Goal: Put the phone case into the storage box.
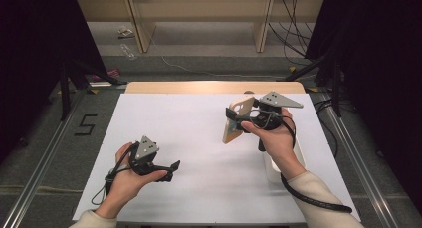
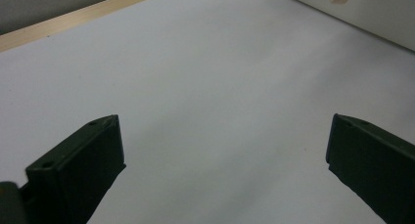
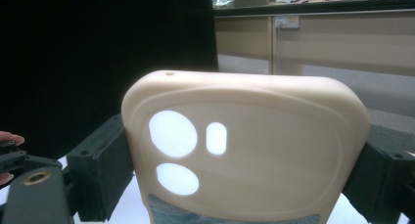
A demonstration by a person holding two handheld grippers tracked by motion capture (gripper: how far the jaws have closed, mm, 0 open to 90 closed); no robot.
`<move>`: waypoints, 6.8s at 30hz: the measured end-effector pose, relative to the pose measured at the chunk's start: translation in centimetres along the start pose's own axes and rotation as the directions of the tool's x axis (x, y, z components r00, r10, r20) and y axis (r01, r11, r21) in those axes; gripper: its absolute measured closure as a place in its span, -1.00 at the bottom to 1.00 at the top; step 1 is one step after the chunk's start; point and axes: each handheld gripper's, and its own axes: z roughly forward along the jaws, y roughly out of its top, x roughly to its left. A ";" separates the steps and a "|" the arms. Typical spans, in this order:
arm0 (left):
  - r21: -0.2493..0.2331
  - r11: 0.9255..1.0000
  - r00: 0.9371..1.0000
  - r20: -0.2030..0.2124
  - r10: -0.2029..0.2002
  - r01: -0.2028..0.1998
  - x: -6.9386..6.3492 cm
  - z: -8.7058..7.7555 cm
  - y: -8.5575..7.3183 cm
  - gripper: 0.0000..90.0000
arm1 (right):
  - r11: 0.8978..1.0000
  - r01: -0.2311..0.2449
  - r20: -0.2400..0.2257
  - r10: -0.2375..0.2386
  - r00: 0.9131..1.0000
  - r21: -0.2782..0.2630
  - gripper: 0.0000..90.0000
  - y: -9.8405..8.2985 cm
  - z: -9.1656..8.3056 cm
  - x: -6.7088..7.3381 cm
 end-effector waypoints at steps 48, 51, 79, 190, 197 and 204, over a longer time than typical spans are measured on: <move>-0.002 1.000 1.000 -0.006 -0.008 0.008 0.1 -0.1 0.0 -0.98 | 0.999 0.001 0.091 0.003 0.996 -0.036 -0.72 1.4 -1.7 -2.2; -0.002 1.000 1.000 -0.007 -0.007 0.007 0.1 -0.1 0.0 -0.98 | 0.999 0.000 0.093 0.004 0.996 -0.038 -0.72 1.4 -1.8 -2.3; -0.004 1.000 1.000 -0.008 -0.012 0.012 0.2 -0.1 0.0 -0.98 | 0.999 -0.008 0.122 0.014 0.992 -0.050 -0.72 1.7 -2.3 -3.2; -0.009 1.000 1.000 -0.016 -0.015 0.015 0.3 -0.2 0.1 -0.98 | 0.995 -0.027 0.182 0.044 0.982 -0.091 -0.72 2.4 -3.7 -4.9; -0.008 1.000 1.000 -0.015 -0.015 0.015 0.3 -0.2 0.1 -0.98 | 0.995 -0.030 0.188 0.047 0.981 -0.094 -0.72 2.5 -3.8 -5.1; -0.010 1.000 1.000 -0.016 -0.017 0.017 0.3 -0.2 0.1 -0.98 | 0.995 -0.031 0.191 0.050 0.980 -0.098 -0.72 2.5 -3.9 -5.2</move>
